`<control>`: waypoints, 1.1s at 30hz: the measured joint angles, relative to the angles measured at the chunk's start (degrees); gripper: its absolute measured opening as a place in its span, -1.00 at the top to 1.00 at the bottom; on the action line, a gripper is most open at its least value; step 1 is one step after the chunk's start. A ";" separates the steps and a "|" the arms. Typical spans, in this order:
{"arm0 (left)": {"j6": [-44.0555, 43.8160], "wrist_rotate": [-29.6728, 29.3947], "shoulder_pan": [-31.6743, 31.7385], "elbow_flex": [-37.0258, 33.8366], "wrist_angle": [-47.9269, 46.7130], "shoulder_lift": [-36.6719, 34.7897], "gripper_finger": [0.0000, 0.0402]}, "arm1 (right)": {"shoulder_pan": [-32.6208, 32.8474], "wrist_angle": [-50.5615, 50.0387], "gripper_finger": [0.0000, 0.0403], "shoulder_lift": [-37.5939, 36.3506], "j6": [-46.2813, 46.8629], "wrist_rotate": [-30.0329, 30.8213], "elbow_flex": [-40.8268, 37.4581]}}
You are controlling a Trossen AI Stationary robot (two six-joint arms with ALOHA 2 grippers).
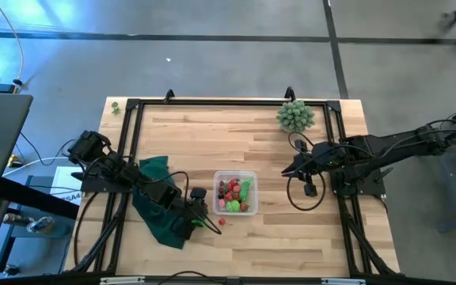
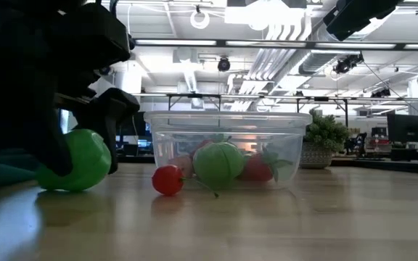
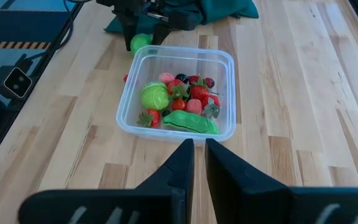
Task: Pick and placing Produce into tupperware
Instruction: Put the green pear into the transparent bin
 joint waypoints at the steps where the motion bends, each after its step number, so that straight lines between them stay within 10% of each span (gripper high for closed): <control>1: 0.18 -0.76 0.00 -0.02 0.08 0.00 -0.13 | 0.02 0.00 0.85 0.00 0.00 0.01 0.01; 33: 5.62 -19.72 4.28 3.54 -18.36 -22.18 -0.13 | 0.02 0.01 0.85 -0.02 0.00 0.00 0.02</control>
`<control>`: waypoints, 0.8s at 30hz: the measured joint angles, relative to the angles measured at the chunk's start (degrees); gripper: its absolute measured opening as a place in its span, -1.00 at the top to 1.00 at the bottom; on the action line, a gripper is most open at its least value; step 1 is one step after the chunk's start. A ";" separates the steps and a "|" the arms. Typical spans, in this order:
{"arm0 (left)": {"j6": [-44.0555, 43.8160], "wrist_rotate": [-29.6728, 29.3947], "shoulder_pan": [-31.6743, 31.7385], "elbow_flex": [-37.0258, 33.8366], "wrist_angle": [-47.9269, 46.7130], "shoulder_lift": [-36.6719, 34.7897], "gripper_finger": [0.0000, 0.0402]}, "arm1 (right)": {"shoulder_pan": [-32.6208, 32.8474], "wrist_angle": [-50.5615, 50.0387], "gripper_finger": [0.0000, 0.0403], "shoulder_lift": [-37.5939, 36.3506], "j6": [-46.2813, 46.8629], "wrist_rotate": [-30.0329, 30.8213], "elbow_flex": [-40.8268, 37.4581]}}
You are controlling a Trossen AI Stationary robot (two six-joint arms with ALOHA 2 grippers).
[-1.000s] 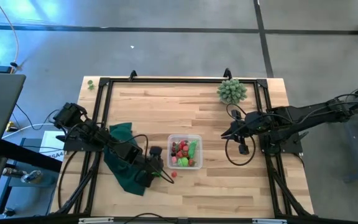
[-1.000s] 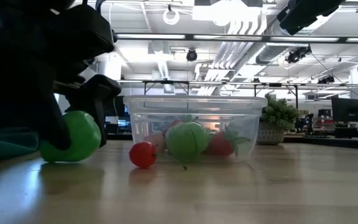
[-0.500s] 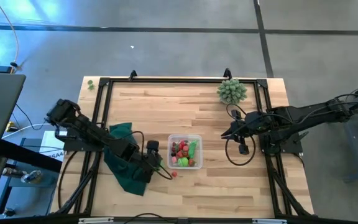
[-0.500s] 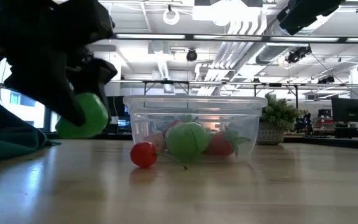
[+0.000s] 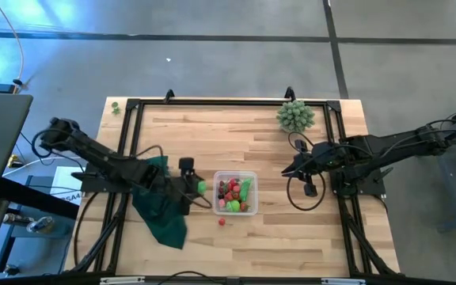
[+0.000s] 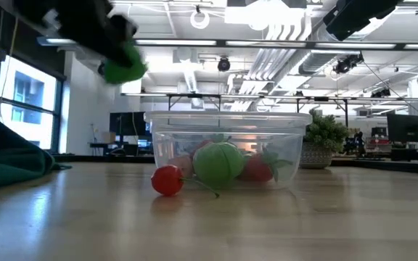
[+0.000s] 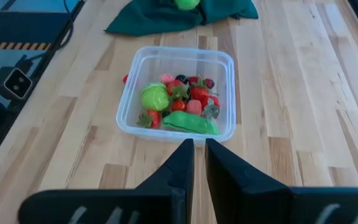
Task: Pick and placing Produce into tupperware
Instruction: Put the green pear into the transparent bin
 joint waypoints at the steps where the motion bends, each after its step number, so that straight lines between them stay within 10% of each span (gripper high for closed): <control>1: 1.67 0.05 0.69 1.41 0.51 0.10 -0.13 | -0.02 -0.21 0.85 0.04 -0.01 0.01 0.00; 15: 20.63 11.41 10.20 26.84 -9.58 15.75 -0.13 | -0.01 -0.20 0.85 -0.02 -0.01 0.00 0.00; 24: 22.55 21.90 11.69 31.20 -7.17 30.58 -0.13 | -0.02 -0.44 0.85 0.02 0.00 0.01 0.00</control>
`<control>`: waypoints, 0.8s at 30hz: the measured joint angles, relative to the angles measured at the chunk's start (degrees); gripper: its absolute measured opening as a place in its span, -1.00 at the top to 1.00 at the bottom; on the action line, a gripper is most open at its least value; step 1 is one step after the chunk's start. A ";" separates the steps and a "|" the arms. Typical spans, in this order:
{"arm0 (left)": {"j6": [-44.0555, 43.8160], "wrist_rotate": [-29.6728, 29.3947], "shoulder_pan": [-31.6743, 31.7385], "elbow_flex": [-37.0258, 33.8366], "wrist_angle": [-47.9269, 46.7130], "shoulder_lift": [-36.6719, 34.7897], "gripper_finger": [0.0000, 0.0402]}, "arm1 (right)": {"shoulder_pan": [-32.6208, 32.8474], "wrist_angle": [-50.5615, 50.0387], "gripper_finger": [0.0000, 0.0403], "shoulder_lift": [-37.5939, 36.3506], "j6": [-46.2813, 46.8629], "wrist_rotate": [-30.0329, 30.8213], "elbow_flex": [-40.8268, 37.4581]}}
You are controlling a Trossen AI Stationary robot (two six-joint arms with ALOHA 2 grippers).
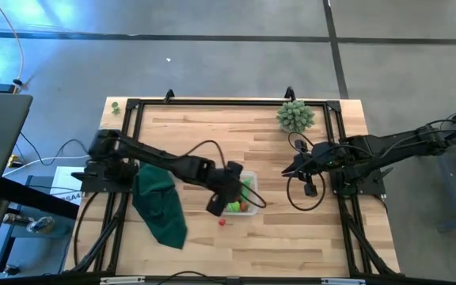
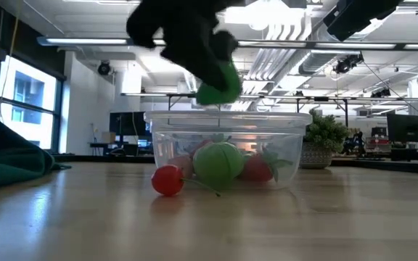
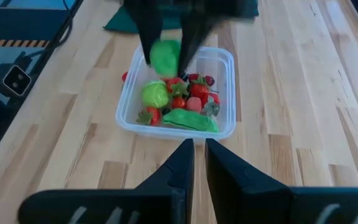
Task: Pick and placing Produce into tupperware
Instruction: Put the green pear into the transparent bin
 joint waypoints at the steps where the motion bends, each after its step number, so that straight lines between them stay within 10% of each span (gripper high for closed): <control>1: 0.09 0.64 0.33 -0.07 -0.38 0.74 -0.13 | 0.02 0.04 0.85 0.00 0.00 -0.01 0.00; 24: 2.08 5.92 5.21 -0.04 2.29 4.22 -0.13 | 0.01 -0.01 0.85 0.00 0.00 -0.01 -0.01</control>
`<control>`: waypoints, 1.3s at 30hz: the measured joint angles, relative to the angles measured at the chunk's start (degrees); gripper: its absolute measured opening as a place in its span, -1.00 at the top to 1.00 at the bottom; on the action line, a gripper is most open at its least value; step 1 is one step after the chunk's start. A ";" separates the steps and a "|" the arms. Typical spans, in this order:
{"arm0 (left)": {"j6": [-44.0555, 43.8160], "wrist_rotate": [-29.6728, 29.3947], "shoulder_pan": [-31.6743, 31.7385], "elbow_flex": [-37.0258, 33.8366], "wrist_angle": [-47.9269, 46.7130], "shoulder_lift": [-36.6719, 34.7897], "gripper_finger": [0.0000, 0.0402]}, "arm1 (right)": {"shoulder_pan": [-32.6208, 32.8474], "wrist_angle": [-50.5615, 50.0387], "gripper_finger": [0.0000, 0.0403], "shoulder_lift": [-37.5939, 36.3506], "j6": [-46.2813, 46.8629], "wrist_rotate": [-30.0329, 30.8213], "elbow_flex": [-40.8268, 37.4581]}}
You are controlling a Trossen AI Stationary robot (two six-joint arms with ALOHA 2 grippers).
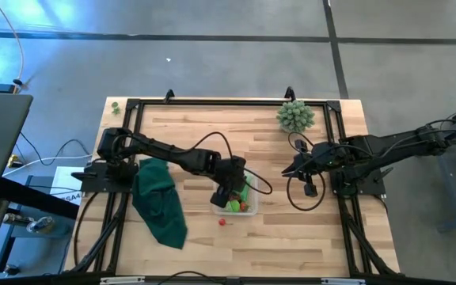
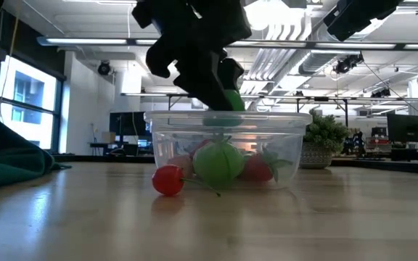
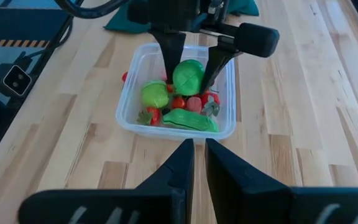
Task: Pick and placing Produce into tupperware
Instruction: Put the green pear into the transparent bin, then put the red cherry into the transparent bin
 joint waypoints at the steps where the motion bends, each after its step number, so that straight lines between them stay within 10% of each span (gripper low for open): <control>1: 0.00 0.11 0.00 0.00 -0.04 0.00 -0.13 | -0.01 0.00 0.85 -0.02 0.00 0.00 0.00; 18: 2.32 -1.04 -0.04 0.00 -0.59 0.00 -0.49 | -0.01 0.00 0.85 -0.01 0.00 0.00 0.00; 39: -7.72 -5.12 -5.67 -0.19 -22.91 -19.65 -0.21 | -0.01 -0.04 0.85 0.02 -0.01 0.00 0.00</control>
